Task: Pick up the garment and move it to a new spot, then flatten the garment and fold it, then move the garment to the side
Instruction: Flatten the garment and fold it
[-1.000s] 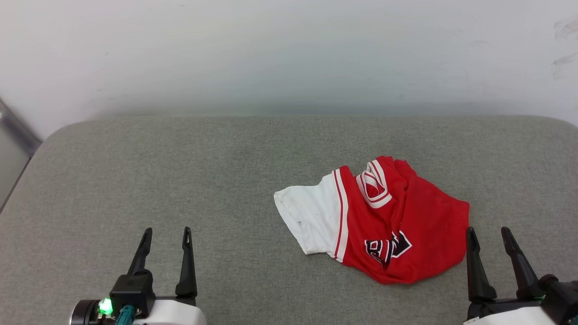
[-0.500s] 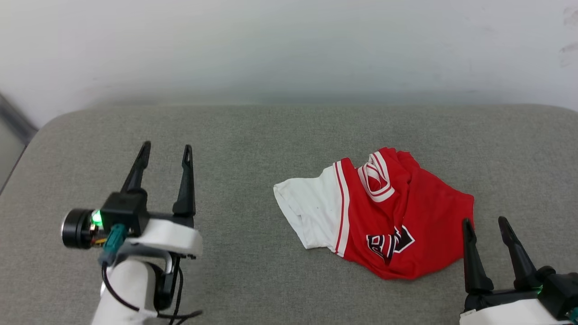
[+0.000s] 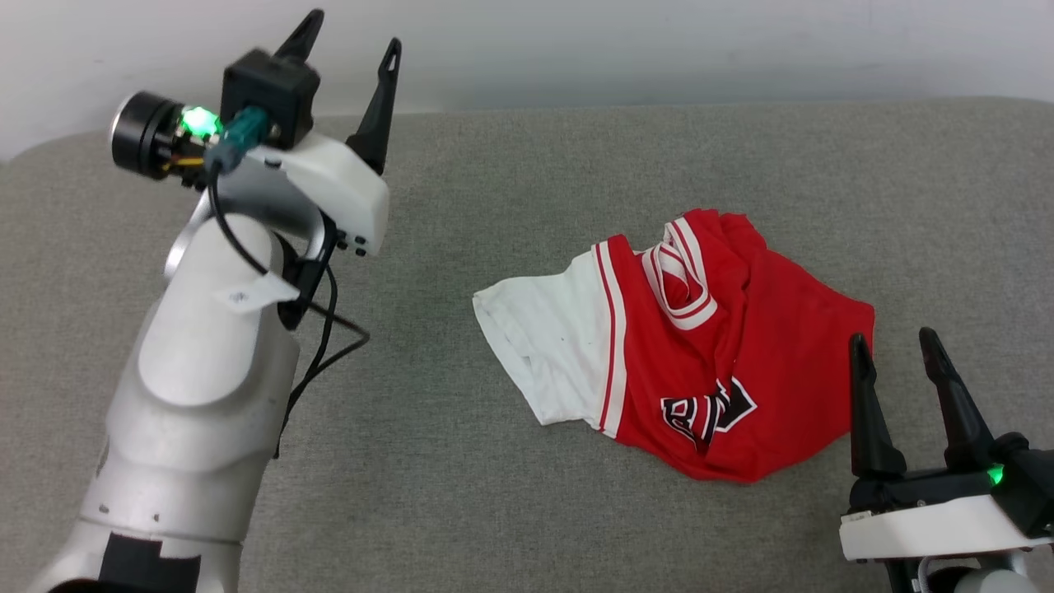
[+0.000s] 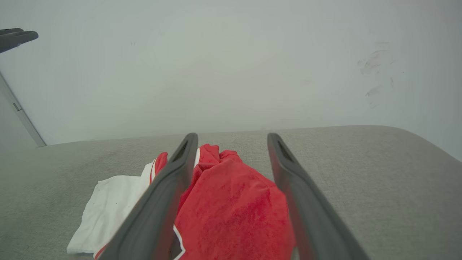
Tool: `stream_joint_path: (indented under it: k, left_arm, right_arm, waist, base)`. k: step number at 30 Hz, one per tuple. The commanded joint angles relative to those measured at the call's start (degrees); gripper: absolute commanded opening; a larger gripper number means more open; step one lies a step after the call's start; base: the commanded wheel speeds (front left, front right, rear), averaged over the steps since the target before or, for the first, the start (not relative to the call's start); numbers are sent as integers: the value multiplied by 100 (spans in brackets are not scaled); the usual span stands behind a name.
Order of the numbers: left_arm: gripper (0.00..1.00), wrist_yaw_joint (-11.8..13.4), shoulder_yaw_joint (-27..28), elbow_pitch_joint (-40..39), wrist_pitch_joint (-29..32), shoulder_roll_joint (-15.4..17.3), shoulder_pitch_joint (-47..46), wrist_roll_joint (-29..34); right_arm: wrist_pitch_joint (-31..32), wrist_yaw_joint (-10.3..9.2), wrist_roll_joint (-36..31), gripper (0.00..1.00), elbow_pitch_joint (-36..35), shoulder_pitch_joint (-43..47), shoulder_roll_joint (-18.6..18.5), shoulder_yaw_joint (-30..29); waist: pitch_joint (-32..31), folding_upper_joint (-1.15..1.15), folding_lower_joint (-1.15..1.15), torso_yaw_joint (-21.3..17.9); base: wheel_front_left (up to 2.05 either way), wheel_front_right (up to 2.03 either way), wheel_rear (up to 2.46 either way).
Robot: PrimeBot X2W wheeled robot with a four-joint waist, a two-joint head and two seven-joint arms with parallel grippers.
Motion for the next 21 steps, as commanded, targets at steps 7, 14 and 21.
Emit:
stream_joint_path:
  k: [7, 14, 21]
  left_arm:
    - [100, -15, -1595, 463, 1780, 361, -1067, -1437]
    - [100, -16, -3169, 116, 3688, 983, -1636, -3172]
    - [100, -16, -4146, -232, 4807, 1476, -1904, -4178]
  right_arm:
    - [-14, -2, -80, 100, -84, -328, 13, 13]
    - [-14, -2, -16, 100, -137, -537, 14, 80]
    - [-14, -2, -1, 100, -174, -697, 14, 101]
  waist:
    - [459, 0, -1, -147]
    - [756, 0, -1, -341]
    - [1018, 0, -1, -500]
  base:
    - [0, 0, 0]
    - [0, 0, 0]
    - [0, 0, 0]
